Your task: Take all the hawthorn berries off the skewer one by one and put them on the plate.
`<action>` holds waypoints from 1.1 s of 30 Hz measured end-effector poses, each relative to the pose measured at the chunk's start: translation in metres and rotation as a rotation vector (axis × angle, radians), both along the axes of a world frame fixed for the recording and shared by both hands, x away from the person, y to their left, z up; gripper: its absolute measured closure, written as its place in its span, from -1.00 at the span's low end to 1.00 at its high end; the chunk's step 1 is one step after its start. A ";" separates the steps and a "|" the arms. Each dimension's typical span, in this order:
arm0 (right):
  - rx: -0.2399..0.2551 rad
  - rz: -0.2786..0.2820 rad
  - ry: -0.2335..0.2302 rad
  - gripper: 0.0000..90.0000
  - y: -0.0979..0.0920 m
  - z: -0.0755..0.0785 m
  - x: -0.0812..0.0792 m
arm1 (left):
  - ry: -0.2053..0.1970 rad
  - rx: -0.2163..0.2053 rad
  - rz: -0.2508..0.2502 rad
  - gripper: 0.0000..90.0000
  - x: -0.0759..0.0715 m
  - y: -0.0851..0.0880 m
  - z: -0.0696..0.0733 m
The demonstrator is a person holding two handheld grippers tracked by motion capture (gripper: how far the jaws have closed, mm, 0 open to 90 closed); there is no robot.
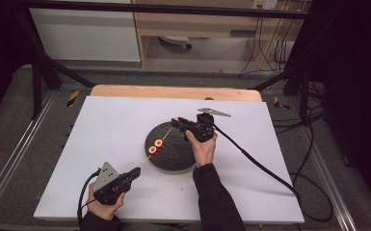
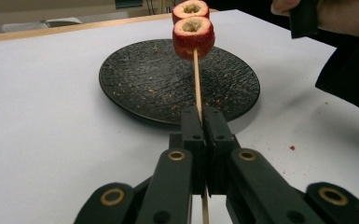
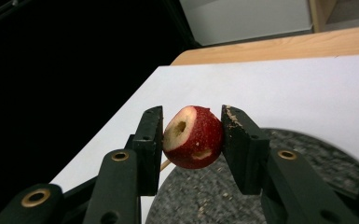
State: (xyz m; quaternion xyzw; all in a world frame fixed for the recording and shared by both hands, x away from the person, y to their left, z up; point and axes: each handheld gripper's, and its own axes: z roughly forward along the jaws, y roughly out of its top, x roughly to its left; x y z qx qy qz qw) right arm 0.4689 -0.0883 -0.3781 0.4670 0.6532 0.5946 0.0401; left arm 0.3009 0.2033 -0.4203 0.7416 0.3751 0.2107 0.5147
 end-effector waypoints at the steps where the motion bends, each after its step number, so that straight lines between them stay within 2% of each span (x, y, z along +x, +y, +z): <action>1: -0.004 -0.007 -0.004 0.36 -0.002 0.001 0.002 | 0.000 0.000 0.000 0.96 0.000 0.000 0.000; 6: -0.040 -0.044 -0.018 0.36 -0.011 0.007 0.010 | 0.004 0.007 -0.002 0.96 0.000 0.000 -0.001; 11: -0.082 -0.053 -0.021 0.35 -0.016 0.007 0.013 | 0.006 0.004 0.004 0.96 0.001 0.001 -0.001; 13: -0.085 -0.052 -0.015 0.35 -0.017 0.005 0.012 | 0.006 0.000 0.008 0.96 0.001 0.002 0.000; 16: -0.086 -0.055 0.000 0.35 -0.019 -0.002 0.012 | 0.007 -0.001 0.010 0.96 0.001 0.002 -0.001; 22: -0.121 -0.036 0.038 0.35 -0.017 -0.023 0.009 | 0.011 0.001 0.015 0.96 0.002 0.002 -0.001; 29: -0.190 -0.001 0.085 0.35 -0.009 -0.052 0.005 | 0.015 0.004 0.018 0.96 0.003 0.003 -0.002; 33: -0.230 0.014 0.111 0.35 -0.005 -0.063 0.004 | 0.016 0.004 0.019 0.96 0.003 0.003 -0.002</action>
